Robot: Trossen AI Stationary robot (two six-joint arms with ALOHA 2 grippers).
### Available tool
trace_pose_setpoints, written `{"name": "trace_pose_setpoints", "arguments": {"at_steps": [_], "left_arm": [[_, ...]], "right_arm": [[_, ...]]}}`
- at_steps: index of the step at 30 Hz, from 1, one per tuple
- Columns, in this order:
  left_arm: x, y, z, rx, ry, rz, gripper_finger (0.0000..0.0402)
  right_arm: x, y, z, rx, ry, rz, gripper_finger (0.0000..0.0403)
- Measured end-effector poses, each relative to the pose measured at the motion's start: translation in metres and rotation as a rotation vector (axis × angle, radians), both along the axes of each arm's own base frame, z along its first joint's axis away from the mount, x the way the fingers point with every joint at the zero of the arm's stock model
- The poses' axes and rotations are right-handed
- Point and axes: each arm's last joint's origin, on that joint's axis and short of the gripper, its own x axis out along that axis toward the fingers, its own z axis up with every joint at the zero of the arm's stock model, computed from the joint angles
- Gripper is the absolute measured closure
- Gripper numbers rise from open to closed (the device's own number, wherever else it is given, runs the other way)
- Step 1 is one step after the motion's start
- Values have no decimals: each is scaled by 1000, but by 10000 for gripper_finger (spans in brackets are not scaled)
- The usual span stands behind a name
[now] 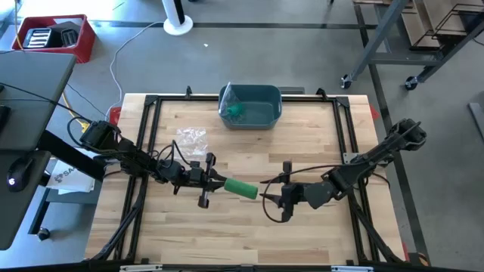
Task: Roll bandage
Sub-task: Roll the green bandage
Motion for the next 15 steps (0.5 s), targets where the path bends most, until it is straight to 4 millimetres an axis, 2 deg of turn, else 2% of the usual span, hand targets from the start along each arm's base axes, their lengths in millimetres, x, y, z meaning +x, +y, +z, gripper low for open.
{"name": "trace_pose_setpoints", "arguments": {"at_steps": [6,15], "left_arm": [[0,0,0,-2,1,8,397],[0,1,0,0,-1,18,397]], "right_arm": [[10,7,-5,-92,-67,-55,236],[14,5,-4,-87,-89,-67,236]]}}
